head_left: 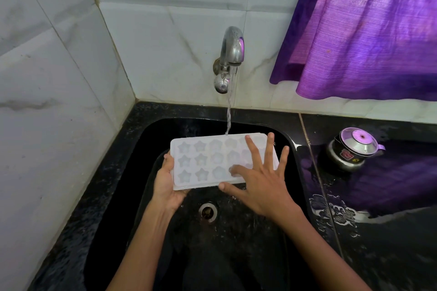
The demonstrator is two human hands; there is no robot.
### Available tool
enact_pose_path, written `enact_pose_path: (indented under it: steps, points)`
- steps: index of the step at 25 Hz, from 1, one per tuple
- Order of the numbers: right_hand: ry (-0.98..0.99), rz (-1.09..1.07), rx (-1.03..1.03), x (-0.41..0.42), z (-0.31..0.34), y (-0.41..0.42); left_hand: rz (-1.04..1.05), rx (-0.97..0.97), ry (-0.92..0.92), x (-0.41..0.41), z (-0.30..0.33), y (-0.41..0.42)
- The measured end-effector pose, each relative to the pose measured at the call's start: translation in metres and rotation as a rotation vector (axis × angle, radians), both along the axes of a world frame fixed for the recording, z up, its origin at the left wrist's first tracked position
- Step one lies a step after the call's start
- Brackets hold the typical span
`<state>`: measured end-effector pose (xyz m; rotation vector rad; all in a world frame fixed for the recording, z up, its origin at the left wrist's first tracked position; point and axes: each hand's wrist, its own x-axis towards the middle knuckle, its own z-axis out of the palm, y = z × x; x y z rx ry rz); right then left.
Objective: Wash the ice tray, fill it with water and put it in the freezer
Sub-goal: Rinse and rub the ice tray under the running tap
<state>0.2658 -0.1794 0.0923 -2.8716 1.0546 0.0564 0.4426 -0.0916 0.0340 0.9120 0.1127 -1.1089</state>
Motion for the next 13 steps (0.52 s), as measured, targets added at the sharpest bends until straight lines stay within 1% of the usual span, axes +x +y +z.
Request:
enact_pose_path:
  steps: [2,5,11,13]
  points:
    - [-0.002,-0.036,-0.003,-0.004,0.0,-0.001,-0.002,-0.007,0.002,0.002,0.0,-0.004]
    - [-0.007,-0.022,-0.002,-0.004,0.002,0.0,-0.01,-0.001,-0.004,0.0,-0.002,-0.01]
    - [-0.164,-0.007,0.069,0.007,0.011,-0.029,0.006,-0.018,0.012,-0.003,-0.003,-0.016]
    - [-0.153,0.007,0.092,0.018,0.007,-0.038,-0.011,-0.017,0.02,-0.005,-0.002,-0.018]
